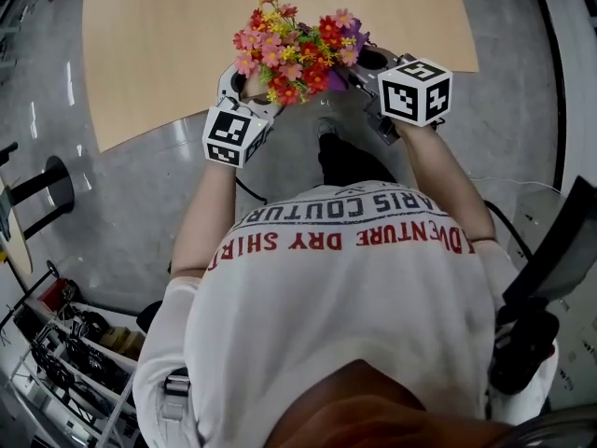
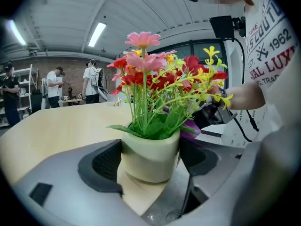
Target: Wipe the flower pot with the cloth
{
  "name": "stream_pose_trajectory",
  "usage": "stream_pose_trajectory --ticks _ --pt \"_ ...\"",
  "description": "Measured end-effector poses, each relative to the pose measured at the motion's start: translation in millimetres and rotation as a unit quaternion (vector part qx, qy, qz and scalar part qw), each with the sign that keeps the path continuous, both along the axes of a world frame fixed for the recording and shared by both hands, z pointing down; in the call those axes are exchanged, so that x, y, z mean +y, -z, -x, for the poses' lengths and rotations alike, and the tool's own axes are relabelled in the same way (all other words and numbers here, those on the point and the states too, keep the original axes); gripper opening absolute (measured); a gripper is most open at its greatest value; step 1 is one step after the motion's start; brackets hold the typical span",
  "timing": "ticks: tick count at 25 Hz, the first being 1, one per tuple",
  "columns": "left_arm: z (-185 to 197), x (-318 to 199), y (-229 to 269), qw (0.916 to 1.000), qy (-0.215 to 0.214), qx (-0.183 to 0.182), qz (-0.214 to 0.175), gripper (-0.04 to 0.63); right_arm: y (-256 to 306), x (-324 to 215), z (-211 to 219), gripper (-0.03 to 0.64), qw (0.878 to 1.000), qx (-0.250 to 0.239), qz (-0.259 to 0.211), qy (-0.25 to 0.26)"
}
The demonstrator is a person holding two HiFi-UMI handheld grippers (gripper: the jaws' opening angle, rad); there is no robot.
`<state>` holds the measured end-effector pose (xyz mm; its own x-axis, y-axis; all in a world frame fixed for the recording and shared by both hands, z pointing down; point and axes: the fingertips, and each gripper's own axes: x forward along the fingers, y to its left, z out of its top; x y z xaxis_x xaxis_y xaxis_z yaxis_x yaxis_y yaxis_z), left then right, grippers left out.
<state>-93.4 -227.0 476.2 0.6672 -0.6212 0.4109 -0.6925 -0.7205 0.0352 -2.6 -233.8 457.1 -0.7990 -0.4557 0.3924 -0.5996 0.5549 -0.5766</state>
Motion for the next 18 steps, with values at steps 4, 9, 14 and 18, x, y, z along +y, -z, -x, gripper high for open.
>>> stream_pose_trajectory --ticks 4,9,14,18 --pt "0 3 4 1.0000 -0.005 0.000 0.000 0.396 -10 1 0 0.043 1.000 0.023 0.010 0.004" --pt "2 -2 1 0.9999 -0.015 -0.002 0.000 0.396 -46 -1 1 0.043 0.991 0.125 0.043 0.024" --pt "1 -4 3 0.9996 -0.028 -0.002 0.001 0.396 -48 0 0 0.041 0.988 0.147 0.046 0.024" --pt "0 -4 0 0.9997 -0.022 -0.012 0.001 0.396 -46 -1 -4 0.043 0.990 0.134 0.038 0.007"
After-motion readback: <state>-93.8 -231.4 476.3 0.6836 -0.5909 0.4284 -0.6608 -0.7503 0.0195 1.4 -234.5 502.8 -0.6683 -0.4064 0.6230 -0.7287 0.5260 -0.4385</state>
